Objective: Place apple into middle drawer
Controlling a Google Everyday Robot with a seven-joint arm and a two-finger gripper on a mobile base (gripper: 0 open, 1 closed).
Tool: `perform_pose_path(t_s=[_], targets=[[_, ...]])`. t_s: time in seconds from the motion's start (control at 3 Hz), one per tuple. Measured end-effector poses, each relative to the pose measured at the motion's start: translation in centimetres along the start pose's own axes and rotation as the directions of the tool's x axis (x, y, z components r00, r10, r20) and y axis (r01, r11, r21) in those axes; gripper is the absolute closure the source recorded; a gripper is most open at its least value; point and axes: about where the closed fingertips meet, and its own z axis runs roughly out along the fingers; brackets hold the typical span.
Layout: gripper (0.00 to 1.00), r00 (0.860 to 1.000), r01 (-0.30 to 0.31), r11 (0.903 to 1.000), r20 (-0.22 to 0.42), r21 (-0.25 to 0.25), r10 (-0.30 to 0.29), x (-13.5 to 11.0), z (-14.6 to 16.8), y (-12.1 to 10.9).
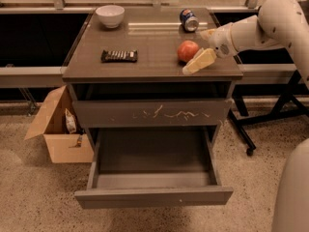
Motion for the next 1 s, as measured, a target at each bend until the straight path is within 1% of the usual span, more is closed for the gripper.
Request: perform_pose_path(t_s=[0.33,0.67,1.0], targets=[[0.02,0.998,-0.055,0.9981,0.036,0.028,0.054,0.9,1.6,-1.4],[0.26,0.994,-0.081,0.996,0.071,0.04,0.078,0.9,2.5,-2.4],[0.49,0.991,-0.097,0.9945,0.095,0.038,0.093,1.1,3.2,-2.9]])
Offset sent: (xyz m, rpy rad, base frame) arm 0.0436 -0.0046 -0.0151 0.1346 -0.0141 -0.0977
